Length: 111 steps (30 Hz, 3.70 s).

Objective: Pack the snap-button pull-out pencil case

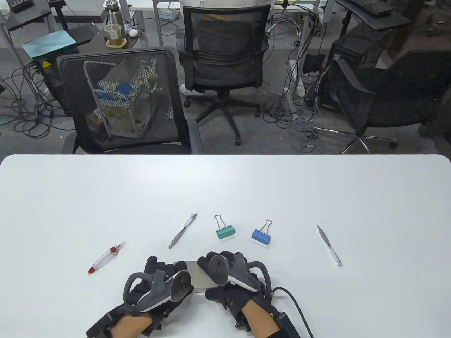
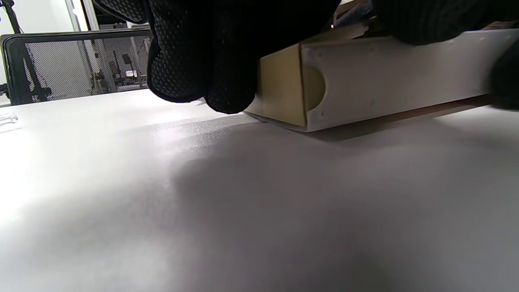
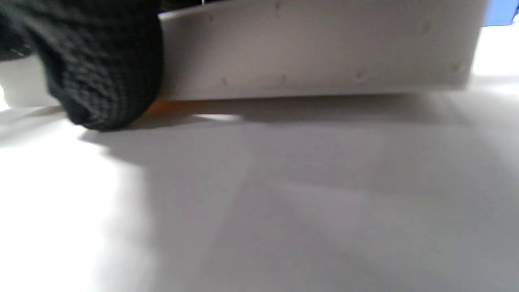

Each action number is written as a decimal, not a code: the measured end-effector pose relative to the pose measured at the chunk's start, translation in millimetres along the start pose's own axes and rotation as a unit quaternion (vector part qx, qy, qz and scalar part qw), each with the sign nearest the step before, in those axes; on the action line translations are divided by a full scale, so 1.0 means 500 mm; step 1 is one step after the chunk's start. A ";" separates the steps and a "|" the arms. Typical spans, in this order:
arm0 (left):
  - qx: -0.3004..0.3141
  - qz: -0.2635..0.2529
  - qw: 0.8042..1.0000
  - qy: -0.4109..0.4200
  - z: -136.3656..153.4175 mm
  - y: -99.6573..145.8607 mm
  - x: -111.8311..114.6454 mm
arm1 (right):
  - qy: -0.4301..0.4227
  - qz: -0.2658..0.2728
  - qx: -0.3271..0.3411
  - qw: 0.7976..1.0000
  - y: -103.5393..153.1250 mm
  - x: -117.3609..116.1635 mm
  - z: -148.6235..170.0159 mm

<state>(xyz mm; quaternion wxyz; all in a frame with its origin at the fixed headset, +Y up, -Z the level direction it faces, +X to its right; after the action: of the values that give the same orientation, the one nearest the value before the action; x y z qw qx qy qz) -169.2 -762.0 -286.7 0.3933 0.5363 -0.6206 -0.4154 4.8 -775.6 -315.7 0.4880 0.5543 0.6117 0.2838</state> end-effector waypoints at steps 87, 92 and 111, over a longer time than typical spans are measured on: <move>-0.196 -0.113 0.969 0.099 0.260 0.030 -0.041 | -0.041 0.007 0.001 0.999 0.111 0.021 0.251; -0.190 -0.121 0.971 0.079 0.256 0.044 -0.036 | -0.042 0.007 0.000 0.999 0.111 0.023 0.251; -0.184 -0.125 0.973 0.066 0.256 0.050 -0.034 | -0.024 0.126 -0.354 0.926 0.023 0.195 0.163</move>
<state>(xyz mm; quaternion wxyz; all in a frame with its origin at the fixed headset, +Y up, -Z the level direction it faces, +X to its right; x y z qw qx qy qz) -295.4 -731.3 -308.1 0.4703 0.5542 -0.4340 -0.5323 92.4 -695.7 -362.4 0.6274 0.4241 0.3847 0.5278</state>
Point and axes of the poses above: the tracker on the back of each hand, its own z axis roughly to the little-finger side, its own y axis roughly from the fingertips to the wrist, x = y × z, the point moved 1 cm from there along -y, roughly from the wrist to the fingertips, and after that the axes turned 5 degrees about x, right-handed, at the moved point
